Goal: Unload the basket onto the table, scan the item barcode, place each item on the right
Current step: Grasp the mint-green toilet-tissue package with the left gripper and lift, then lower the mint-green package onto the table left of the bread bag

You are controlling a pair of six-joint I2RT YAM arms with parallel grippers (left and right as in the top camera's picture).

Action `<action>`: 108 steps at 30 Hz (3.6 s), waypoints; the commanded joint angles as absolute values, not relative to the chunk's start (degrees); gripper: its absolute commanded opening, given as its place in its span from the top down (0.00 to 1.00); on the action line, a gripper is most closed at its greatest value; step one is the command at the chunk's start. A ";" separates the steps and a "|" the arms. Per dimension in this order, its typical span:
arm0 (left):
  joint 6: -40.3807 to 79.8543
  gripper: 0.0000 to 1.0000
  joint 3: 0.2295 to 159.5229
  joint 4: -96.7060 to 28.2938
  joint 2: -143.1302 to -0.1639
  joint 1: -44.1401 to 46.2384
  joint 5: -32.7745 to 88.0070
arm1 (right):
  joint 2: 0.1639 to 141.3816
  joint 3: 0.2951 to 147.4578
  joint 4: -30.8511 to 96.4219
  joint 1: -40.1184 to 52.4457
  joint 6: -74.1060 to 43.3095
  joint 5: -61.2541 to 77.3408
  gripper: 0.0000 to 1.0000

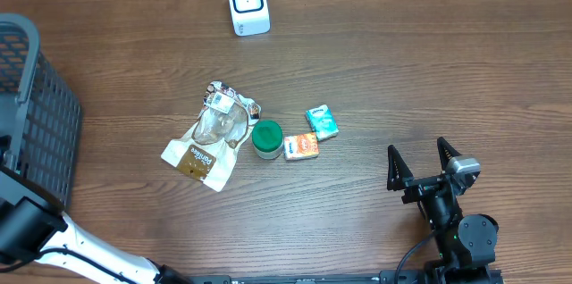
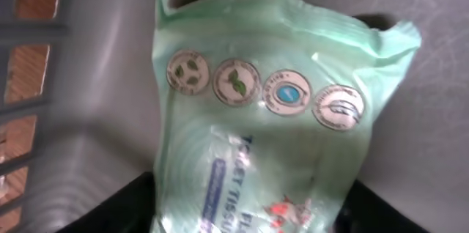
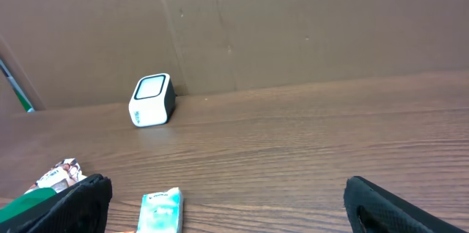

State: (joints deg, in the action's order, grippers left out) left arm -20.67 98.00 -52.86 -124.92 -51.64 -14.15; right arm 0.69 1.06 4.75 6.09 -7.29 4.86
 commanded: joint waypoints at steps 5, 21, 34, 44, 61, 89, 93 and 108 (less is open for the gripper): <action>-18.15 0.74 94.67 -53.34 -133.21 -52.10 -10.79 | 0.16 0.47 4.45 6.37 -7.20 4.34 0.00; -12.91 0.96 97.25 -55.24 -127.81 -49.39 -4.64 | 0.16 0.47 4.45 6.37 -7.20 4.34 0.00; -5.67 0.96 100.68 -53.25 -103.94 -40.23 0.95 | 0.16 0.47 4.45 6.37 -7.20 4.34 0.00; -3.57 0.96 100.68 -50.04 -86.52 -34.96 -2.31 | 0.16 0.47 4.45 6.37 -7.20 4.34 0.00; -0.25 0.96 94.52 -60.36 -80.68 -19.77 20.08 | 0.16 0.47 4.45 6.37 -7.20 4.34 0.00; -0.82 0.96 51.96 -32.95 -82.52 -5.52 4.54 | 0.16 0.47 4.45 6.37 -7.20 4.34 0.00; -0.78 0.96 49.28 -31.00 -82.70 -5.48 4.71 | 0.16 0.47 4.45 6.37 -7.20 4.34 0.00; 2.46 0.95 47.62 -28.10 -88.77 -0.91 7.53 | 0.16 0.47 4.45 6.37 -7.20 4.34 0.00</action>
State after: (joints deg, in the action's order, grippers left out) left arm 0.51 48.01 -28.40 -87.85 -1.76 6.02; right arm 0.69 1.06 4.71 6.09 -7.29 4.89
